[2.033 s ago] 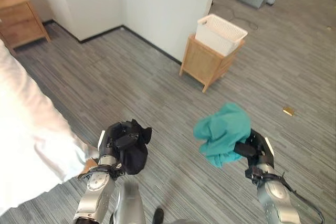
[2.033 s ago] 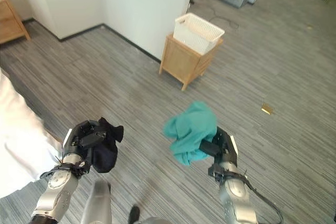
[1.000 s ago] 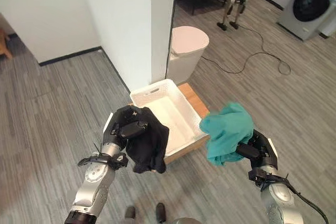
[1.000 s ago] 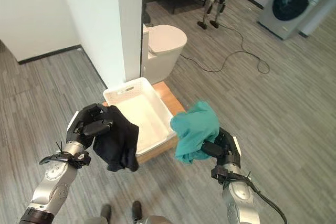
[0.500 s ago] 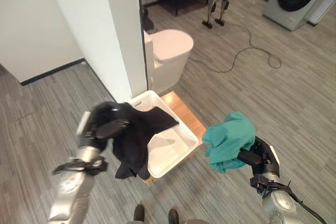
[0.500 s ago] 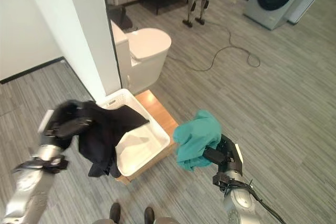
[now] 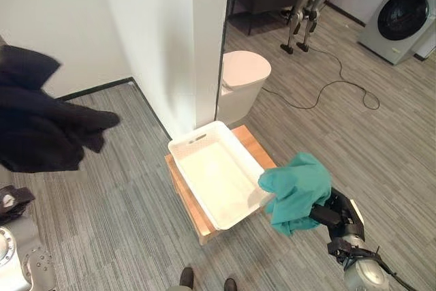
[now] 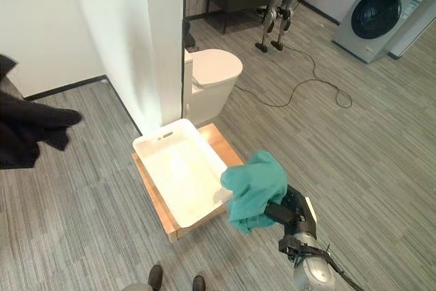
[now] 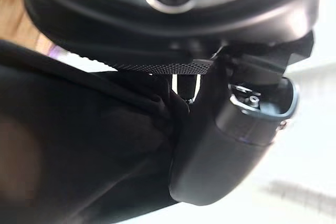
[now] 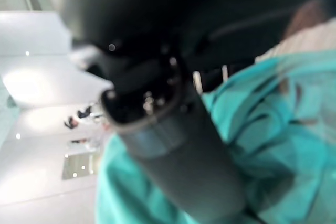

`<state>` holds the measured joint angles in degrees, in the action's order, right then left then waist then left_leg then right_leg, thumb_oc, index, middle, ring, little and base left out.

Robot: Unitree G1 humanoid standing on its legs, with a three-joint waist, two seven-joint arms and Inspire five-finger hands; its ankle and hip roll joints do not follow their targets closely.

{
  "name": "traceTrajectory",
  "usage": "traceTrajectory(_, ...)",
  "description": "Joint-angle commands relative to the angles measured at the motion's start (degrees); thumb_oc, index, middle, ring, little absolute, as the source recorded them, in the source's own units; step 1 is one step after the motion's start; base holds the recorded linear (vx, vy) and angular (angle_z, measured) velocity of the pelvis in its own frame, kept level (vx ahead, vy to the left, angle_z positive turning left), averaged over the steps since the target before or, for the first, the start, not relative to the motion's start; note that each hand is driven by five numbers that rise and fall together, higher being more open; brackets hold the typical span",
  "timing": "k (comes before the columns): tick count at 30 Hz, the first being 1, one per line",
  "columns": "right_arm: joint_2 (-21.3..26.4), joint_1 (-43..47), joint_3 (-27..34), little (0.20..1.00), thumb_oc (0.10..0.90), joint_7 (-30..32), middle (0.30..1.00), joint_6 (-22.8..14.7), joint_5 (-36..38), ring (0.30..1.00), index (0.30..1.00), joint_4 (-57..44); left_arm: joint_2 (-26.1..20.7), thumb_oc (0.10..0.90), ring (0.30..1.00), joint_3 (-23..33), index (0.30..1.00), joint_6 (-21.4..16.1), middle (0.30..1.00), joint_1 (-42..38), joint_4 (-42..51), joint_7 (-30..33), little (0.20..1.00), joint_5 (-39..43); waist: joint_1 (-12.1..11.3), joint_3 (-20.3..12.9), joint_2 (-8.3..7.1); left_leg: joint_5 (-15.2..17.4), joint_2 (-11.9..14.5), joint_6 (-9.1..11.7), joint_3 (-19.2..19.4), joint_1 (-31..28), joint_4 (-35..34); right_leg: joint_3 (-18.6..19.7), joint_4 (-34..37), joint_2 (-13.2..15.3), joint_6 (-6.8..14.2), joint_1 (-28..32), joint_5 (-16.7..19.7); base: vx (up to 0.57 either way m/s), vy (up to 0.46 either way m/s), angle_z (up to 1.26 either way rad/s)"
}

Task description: Pick up bed clothes into laundry basket.

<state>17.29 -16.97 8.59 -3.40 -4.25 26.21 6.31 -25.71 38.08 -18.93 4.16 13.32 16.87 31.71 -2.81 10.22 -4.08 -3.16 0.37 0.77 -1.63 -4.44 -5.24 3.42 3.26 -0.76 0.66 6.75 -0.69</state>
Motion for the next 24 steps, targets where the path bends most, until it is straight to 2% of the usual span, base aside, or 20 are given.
traceTrajectory(1,3.59,3.85,1.96,0.3,0.4,0.48,0.3,-4.88,1.03,0.3,0.3,-5.0,-13.76,0.4,0.3,-0.56,0.3,-4.93,0.3,-4.94,-0.33,1.54,0.3,-5.5,0.26,-6.34,0.49,5.29,0.72,-0.09,0.82,-2.83,0.26,-2.46,-0.25,5.57,5.57,-3.95,2.78,0.0,0.0,0.0)
traceTrajectory(2,4.59,4.78,1.35,0.3,0.4,0.37,0.3,-4.48,1.21,0.3,0.3,-4.92,-23.43,0.4,0.3,-2.86,0.3,-3.21,0.3,-8.17,-3.74,0.63,0.3,-5.68,0.75,-6.69,0.94,5.26,0.76,-0.07,0.71,-2.96,0.24,-2.66,-0.18,5.59,5.76,-3.77,2.84,0.0,0.0,0.0)
traceTrajectory(3,4.51,4.79,1.4,0.3,0.4,0.36,0.3,-4.48,1.2,0.3,0.3,-4.91,-23.56,0.4,0.3,-2.97,0.3,-3.28,0.3,-8.32,-3.89,0.61,0.3,-5.64,0.71,-6.65,0.87,5.25,0.75,-0.07,0.69,-2.96,0.24,-2.69,-0.17,5.61,5.76,-3.75,2.84,0.02,0.041,0.05)
traceTrajectory(4,5.65,5.41,0.47,0.3,0.4,-0.14,0.3,-4.18,1.76,0.3,0.3,-4.55,-33.92,0.4,0.3,-6.92,0.3,-1.57,0.3,-12.63,-8.86,-2.06,0.3,-3.07,1.58,-7.04,1.83,5.1,0.71,0.0,0.68,-3.06,0.24,-2.68,-0.09,5.71,6.16,-3.71,3.0,0.01,0.026,0.06)
traceTrajectory(5,5.41,5.41,0.64,0.3,0.4,-0.14,0.3,-4.19,1.77,0.3,0.3,-4.53,-34.36,0.4,0.3,-7.54,0.3,-1.79,0.3,-13.37,-9.47,-2.18,0.3,-2.88,1.43,-7.0,1.65,5.09,0.72,0.0,0.61,-3.01,0.24,-2.76,-0.08,5.71,6.16,-3.71,2.99,0.0,0.05,0.11)
traceTrajectory(6,6.38,5.83,-0.53,0.3,0.4,-0.47,0.3,-3.99,2.24,0.3,0.3,-4.15,-42.62,0.4,0.3,-15.28,0.3,-1.17,0.3,-21.57,-15.61,-4.48,0.3,2.29,2.32,-7.24,2.37,4.84,0.65,0.07,0.39,-2.88,0.24,-2.91,-0.04,5.85,6.48,-3.73,3.22,0.0,0.032,0.07)
traceTrajectory(7,6.98,5.81,-1.11,0.3,0.4,-0.61,0.3,-3.9,2.38,0.3,0.3,-4.03,-45.74,0.4,0.3,-18.3,0.3,-0.51,0.3,-24.55,-17.67,-5.64,0.3,4.41,2.85,-7.37,2.87,4.75,0.61,0.09,0.41,-2.85,0.24,-2.88,0.0,5.91,6.62,-3.77,3.37,0.0,0.044,0.11)
traceTrajectory(8,7.2,5.77,-1.47,0.3,0.4,-0.74,0.3,-3.88,2.69,0.3,0.3,-3.72,-50.07,0.4,0.3,-24.56,0.3,0.15,0.3,-31.47,-21.69,-6.58,0.3,5.09,3.1,-7.52,3.17,4.61,0.58,0.18,0.24,-2.77,0.24,-3.1,0.19,6.01,6.81,-3.73,3.47,0.0,0.029,0.04)
traceTrajectory(9,7.67,5.77,-2.17,0.3,0.4,-0.74,0.3,-3.74,2.82,0.3,0.3,-3.5,-52.82,0.4,0.3,-28.53,0.3,0.69,0.3,-36.22,-23.65,-6.67,0.3,5.05,3.6,-7.65,3.77,4.52,0.53,0.22,0.35,-2.72,0.24,-3.16,0.26,6.07,6.95,-3.76,3.59,0.0,0.0,0.0)
traceTrajectory(10,7.37,5.7,-1.93,0.3,0.4,-0.73,0.3,-3.77,2.83,0.3,0.3,-3.45,-52.98,0.4,0.3,-30.38,0.3,0.57,0.3,-38.15,-24.25,-6.71,0.3,5.13,3.37,-7.64,3.54,4.51,0.54,0.22,0.24,-2.67,0.24,-3.27,0.28,6.07,6.95,-3.75,3.59,0.0,0.0,0.0)
traceTrajectory(12,7.66,5.25,-2.58,0.3,0.4,-0.78,0.3,-3.84,3.41,0.3,0.3,-3.18,-54.96,0.4,0.3,-41.86,0.3,0.24,0.3,-51.74,-28.72,-7.77,0.3,9.29,4.01,-7.91,4.3,4.39,0.49,0.29,0.08,-2.49,0.24,-3.6,0.46,6.27,7.35,-3.79,3.81,-0.01,0.017,0.03)
traceTrajectory(13,8.04,4.93,-3.22,0.3,0.4,-0.72,0.3,-3.82,3.53,0.3,0.3,-2.84,-55.51,0.4,0.3,-50.09,0.3,0.74,0.3,-61.25,-32.42,-7.85,0.3,9.47,4.41,-8.13,4.95,4.26,0.36,0.31,0.1,-2.35,0.24,-3.52,0.57,6.37,7.59,-3.95,4.01,-0.01,0.027,0.09)
traceTrajectory(14,7.67,4.85,-3.02,0.3,0.4,-0.72,0.3,-3.83,3.54,0.3,0.3,-2.82,-55.43,0.4,0.3,-52.15,0.3,0.68,0.3,-63.37,-32.95,-7.89,0.3,9.58,4.17,-8.14,4.65,4.25,0.37,0.31,0.06,-2.31,0.24,-3.56,0.58,6.36,7.59,-3.96,4.02,-0.02,0.034,0.02)
traceTrajectory(15,7.52,4.77,-3.67,0.3,0.4,-0.6,0.3,-3.89,4.24,0.3,0.3,-2.49,-54.68,0.4,0.3,-64.93,0.3,0.93,0.3,-78.17,-37.19,-8.22,0.3,10.39,4.58,-8.58,5.19,4.06,0.25,0.44,0.22,-2.1,0.24,-3.54,0.77,6.62,7.93,-4.15,4.32,-0.01,0.017,-0.04)
traceTrajectory(18,7.08,4.98,-3.91,0.3,0.4,-0.43,0.3,-3.87,4.53,0.3,0.3,-2.3,-53.26,0.4,0.3,-72.59,0.3,1.15,0.3,-86.64,-39.19,-9.01,0.3,11.59,4.67,-8.71,5.11,3.98,0.14,0.43,0.28,-1.94,0.24,-3.36,0.81,6.72,8.09,-4.3,4.54,-0.01,0.023,-0.05)
traceTrajectory(19,7.34,5.22,-3.89,0.3,0.4,-0.09,0.3,-3.99,4.49,0.3,0.3,-1.93,-51.8,0.4,0.3,-80.87,0.3,1.92,0.3,-95.21,-41.15,-10.12,0.3,10.92,5.04,-8.95,5.77,3.9,-0.05,0.39,0.39,-1.86,0.24,-3.24,0.84,6.89,8.34,-4.3,4.78,-0.02,0.028,-0.07)
traceTrajectory(20,7.06,5.28,-3.89,0.3,0.4,-0.09,0.3,-3.99,4.49,0.3,0.3,-1.92,-51.68,0.4,0.3,-81.94,0.3,1.9,0.3,-96.32,-41.44,-10.17,0.3,11.04,5.0,-8.9,5.5,3.9,-0.04,0.39,0.38,-1.84,0.24,-3.25,0.84,6.89,8.34,-4.31,4.79,-0.02,0.033,-0.01)
traceTrajectory(21,7.05,5.36,-3.82,0.3,0.4,0.04,0.3,-4.01,4.28,0.3,0.3,-1.69,-50.33,0.4,0.3,-85.24,0.3,1.98,0.3,-100.37,-42.68,-10.2,0.3,10.9,5.21,-8.88,5.75,3.87,-0.14,0.37,0.4,-1.93,0.24,-3.24,0.85,6.97,8.46,-4.23,4.87,-0.01,0.021,-0.04)
traceTrajectory(24,6.9,5.17,-3.68,0.3,0.4,0.25,0.3,-4.02,3.76,0.3,0.3,-1.78,-48.34,0.4,0.3,-88.09,0.3,1.98,0.3,-104.43,-44.32,-10.1,0.3,11.38,5.51,-9.01,5.77,4.02,-0.24,0.29,0.59,-2.08,0.24,-3.11,0.74,7.1,8.62,-4.23,4.86,0.02,0.016,-0.01)
